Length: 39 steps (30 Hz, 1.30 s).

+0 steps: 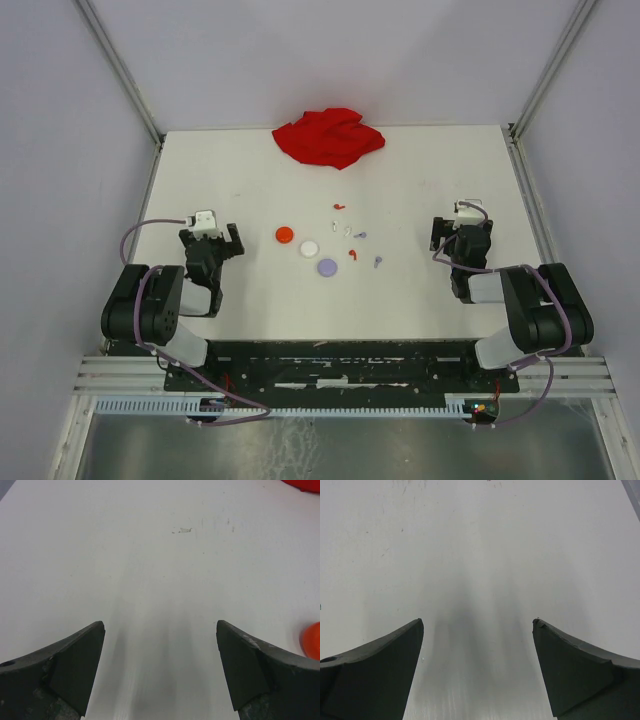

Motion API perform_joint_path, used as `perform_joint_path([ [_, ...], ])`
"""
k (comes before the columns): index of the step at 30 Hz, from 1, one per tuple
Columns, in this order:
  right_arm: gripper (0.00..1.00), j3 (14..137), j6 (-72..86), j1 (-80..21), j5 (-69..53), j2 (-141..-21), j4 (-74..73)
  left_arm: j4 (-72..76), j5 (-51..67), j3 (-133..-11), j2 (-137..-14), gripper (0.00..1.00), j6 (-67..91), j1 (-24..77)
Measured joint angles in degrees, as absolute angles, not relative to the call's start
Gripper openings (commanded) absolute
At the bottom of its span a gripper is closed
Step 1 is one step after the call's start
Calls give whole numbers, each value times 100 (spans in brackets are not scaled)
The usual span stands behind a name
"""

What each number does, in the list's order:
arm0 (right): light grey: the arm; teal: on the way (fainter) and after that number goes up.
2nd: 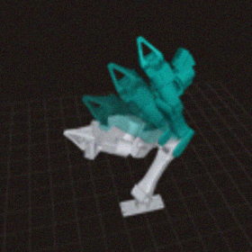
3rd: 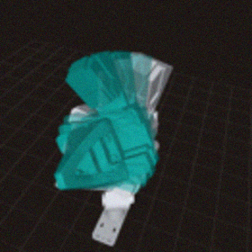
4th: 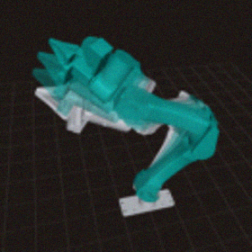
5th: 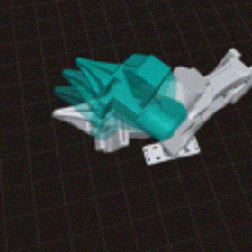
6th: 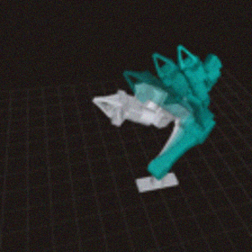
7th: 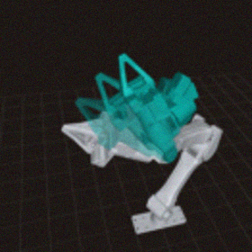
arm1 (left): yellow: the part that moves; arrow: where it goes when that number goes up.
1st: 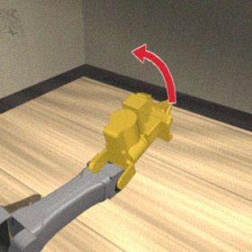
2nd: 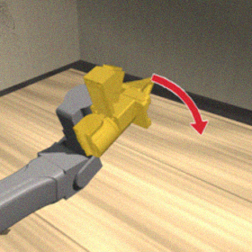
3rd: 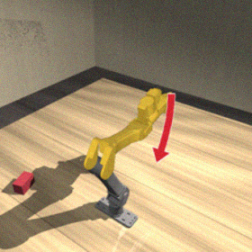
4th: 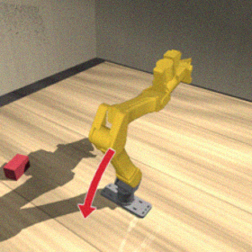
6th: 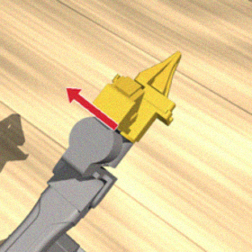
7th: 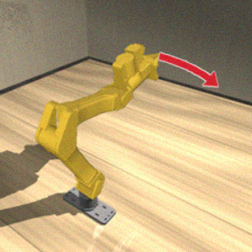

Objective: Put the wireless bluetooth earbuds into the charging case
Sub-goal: Pick up the charging case at the center of the board.

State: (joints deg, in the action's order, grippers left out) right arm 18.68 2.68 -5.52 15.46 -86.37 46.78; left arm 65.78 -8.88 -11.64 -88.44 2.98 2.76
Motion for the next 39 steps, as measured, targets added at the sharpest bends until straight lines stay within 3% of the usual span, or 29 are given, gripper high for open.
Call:
perform_joint_path([
  [23,99,1935,270,-552,1551,-8565,4460,6383,-902,-1201,-8739,99,298,276],
  [26,99,2475,325,-558,1555,-8200,3297,5688,-974,-1396,-8147,99,298,316],
  [31,99,4501,888,-646,1247,-7782,1177,4919,-1057,-1879,-6954,99,620,375],
  [39,99,5413,1396,-1441,-731,-7338,502,3041,-705,-3336,-7013,99,1911,373],
])
